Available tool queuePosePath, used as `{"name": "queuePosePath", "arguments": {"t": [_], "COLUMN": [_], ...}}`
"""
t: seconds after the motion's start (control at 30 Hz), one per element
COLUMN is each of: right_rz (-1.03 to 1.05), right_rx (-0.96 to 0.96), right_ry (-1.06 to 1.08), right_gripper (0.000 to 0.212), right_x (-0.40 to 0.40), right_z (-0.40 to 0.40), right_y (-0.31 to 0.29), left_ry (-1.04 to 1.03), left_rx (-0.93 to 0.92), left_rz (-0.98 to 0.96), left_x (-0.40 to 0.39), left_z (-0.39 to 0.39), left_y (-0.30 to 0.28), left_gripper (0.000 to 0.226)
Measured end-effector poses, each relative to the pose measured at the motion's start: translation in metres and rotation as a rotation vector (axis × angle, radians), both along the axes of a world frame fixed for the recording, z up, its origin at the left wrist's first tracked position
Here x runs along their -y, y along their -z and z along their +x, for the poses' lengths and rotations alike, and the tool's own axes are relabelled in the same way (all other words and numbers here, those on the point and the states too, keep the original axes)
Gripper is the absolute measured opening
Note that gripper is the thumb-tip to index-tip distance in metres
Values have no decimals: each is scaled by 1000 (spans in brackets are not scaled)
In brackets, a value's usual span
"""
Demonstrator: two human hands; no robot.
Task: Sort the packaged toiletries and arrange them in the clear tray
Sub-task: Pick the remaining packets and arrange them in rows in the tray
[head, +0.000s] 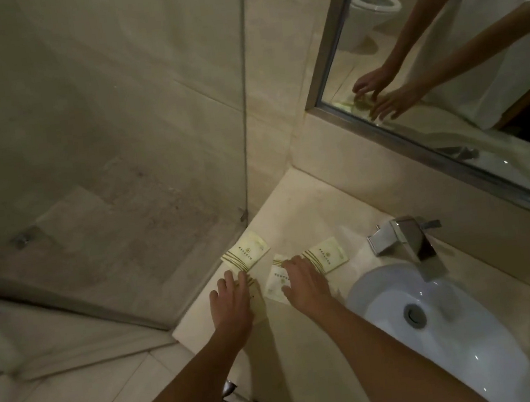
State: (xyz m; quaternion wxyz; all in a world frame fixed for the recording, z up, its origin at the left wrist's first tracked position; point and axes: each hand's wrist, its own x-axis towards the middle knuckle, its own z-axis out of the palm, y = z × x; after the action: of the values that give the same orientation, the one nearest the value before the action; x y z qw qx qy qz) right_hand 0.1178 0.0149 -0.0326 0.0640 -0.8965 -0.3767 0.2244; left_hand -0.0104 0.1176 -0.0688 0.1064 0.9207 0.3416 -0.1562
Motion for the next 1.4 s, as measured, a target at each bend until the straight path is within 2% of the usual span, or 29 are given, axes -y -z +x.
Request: {"name": "queuePosePath", "arguments": {"t": [0.13, 0.23, 0.33, 0.47, 0.57, 0.73, 0.8, 0.9, 0.97, 1.13, 1.23, 1.4], "right_rz": [-62, -125, -156, -107, -49, 60, 118, 193, 231, 289, 353, 402], "right_rx": [42, 99, 158, 267, 184, 40, 3, -7, -13, -124, -174, -186], "right_ry": [-53, -101, -69, -136, -119, 70, 129, 219, 258, 317, 401, 514], "right_gripper": [69, 77, 71, 42, 27, 22, 24, 33, 33, 27, 31, 23], "right_x": [-15, -20, -23, -21, -14, 2, 16, 44, 65, 132, 173, 249], "right_z": [9, 11, 12, 11, 6, 13, 20, 27, 32, 42, 44, 44], "right_y": [11, 18, 19, 19, 15, -8, -17, -31, -41, -51, -54, -60], "left_ry": [3, 1, 9, 18, 37, 91, 135, 153, 124, 195, 198, 280], "left_rx": [-6, -17, -39, -44, -59, -40, -25, 25, 85, 247, 305, 378], "left_rz": [10, 1, 4, 13, 42, 93, 86, -36, -190, -487, -554, -656], "left_x": [-1, -2, -2, -3, -5, -7, -5, -3, -2, 12, 35, 102], "left_z": [-1, -3, -2, -2, -2, -2, -1, 4, 9, 27, 43, 76], "left_y": [0, 2, 3, 3, 0, -8, -11, -14, -16, -26, -36, -39], "left_gripper": [82, 88, 92, 94, 93, 85, 74, 46, 40, 41, 48, 62]}}
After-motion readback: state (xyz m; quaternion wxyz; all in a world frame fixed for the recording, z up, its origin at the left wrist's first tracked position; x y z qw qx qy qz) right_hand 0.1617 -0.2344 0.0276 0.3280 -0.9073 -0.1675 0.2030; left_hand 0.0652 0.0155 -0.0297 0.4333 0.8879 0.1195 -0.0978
